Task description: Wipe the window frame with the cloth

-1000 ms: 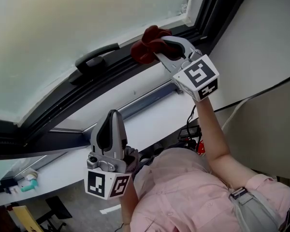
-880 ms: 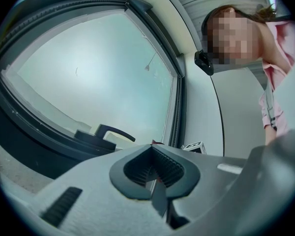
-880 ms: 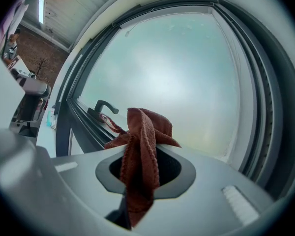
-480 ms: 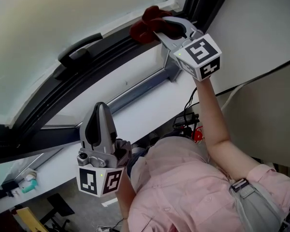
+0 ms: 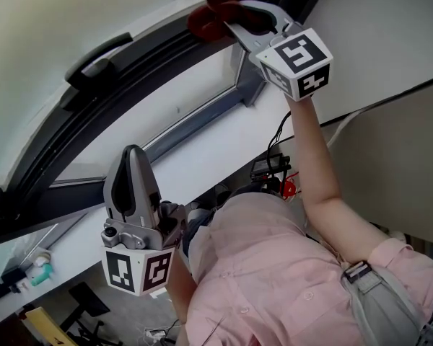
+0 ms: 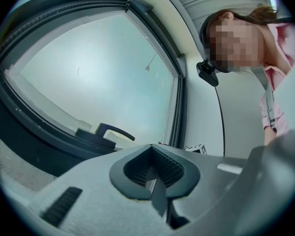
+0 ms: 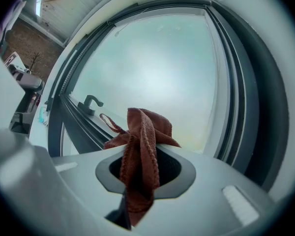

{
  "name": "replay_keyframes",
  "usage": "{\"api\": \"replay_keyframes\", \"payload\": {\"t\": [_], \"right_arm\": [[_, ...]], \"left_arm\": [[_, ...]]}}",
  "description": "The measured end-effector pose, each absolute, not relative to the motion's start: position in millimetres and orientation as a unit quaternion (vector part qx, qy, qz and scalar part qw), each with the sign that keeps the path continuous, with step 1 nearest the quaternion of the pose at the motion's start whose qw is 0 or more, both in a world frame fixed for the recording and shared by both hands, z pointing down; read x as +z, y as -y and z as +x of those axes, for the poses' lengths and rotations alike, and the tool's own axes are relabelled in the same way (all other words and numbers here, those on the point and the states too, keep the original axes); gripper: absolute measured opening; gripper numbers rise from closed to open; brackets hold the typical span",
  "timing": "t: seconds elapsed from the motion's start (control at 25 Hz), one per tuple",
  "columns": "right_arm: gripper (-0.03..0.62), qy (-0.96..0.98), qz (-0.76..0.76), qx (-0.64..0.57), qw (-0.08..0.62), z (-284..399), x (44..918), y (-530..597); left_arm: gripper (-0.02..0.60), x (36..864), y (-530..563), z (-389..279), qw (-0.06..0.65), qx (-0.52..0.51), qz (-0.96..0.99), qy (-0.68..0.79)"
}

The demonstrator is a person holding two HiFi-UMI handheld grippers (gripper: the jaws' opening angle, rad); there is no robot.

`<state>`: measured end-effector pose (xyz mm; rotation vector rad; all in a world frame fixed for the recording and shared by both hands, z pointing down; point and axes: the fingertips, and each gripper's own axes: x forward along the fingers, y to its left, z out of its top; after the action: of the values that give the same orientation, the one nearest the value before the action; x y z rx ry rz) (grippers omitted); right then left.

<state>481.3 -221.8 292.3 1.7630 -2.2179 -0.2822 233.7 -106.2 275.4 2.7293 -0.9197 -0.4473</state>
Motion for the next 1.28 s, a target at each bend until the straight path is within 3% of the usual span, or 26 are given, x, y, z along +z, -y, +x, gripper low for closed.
{"api": "replay_keyframes", "payload": {"t": [0.6, 0.76, 1.28], "right_arm": [[0.075, 0.740, 0.649, -0.094, 0.153, 514.1, 308.7, 233.4], [0.080, 0.749, 0.653, -0.045, 0.102, 519.5, 293.9, 220.4], [0.078, 0.772, 0.633, -0.056, 0.014, 429.8, 243.1, 128.6]], "left_arm": [[-0.003, 290.4, 109.3, 209.1, 0.115, -0.151, 0.925, 0.329], [-0.003, 283.9, 99.5, 201.1, 0.113, -0.153, 0.923, 0.335], [-0.003, 279.8, 97.1, 143.7, 0.116, -0.159, 0.923, 0.331]]}}
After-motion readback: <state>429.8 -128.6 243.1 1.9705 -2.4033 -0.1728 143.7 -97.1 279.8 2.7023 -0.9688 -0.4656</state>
